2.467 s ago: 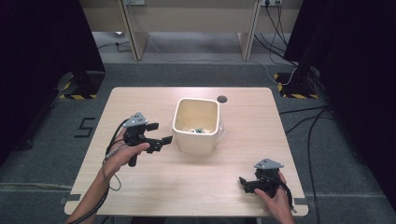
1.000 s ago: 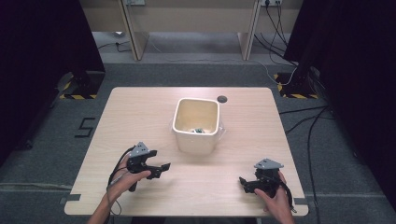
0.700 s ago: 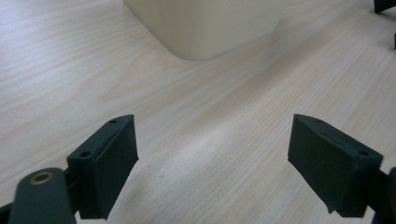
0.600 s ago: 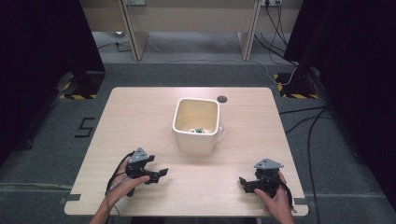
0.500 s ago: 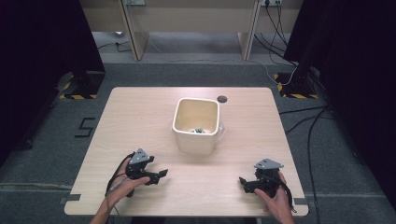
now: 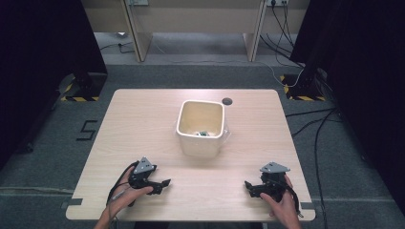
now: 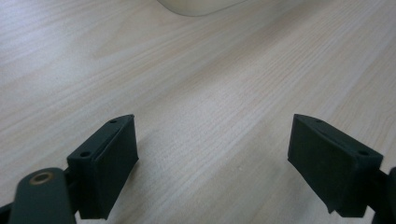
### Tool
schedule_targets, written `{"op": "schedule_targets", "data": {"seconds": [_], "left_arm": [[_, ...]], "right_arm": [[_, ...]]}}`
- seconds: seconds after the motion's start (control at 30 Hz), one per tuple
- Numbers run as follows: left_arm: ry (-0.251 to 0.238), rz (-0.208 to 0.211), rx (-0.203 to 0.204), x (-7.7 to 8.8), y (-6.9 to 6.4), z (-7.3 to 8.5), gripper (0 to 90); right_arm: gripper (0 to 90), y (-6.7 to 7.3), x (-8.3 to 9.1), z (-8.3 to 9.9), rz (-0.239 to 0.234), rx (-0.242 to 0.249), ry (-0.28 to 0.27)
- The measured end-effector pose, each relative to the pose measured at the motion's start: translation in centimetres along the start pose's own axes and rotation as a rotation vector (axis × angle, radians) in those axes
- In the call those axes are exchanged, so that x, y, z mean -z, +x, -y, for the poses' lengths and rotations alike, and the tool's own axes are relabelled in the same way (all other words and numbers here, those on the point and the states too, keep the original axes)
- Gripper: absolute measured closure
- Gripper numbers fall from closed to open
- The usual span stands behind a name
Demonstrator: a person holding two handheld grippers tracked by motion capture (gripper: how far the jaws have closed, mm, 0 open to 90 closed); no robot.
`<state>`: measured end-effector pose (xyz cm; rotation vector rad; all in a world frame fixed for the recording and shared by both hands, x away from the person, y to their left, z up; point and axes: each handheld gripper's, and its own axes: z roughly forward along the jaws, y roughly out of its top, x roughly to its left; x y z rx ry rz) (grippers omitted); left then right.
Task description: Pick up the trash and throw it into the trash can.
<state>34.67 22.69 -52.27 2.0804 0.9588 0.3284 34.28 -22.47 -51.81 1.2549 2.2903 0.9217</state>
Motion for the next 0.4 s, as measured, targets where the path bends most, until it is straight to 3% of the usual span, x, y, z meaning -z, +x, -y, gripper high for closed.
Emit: {"op": "schedule_targets", "data": {"seconds": [0.17,0.3,0.4], "left_arm": [[0.006,-0.019,-0.008,0.03,-0.15,0.07,15.8],[0.029,-0.051,-0.050,-0.19,-0.70,0.01,14.7],[0.028,-0.052,-0.045,-0.22,-0.73,-0.01,13.6]], "right_arm": [[0.3,0.00,0.00,0.00,0.000,0.000,0.000],[0.3,-0.02,0.00,0.00,0.001,0.003,-0.001],[0.2,-0.02,0.00,0.00,0.001,0.003,-0.001]]}}
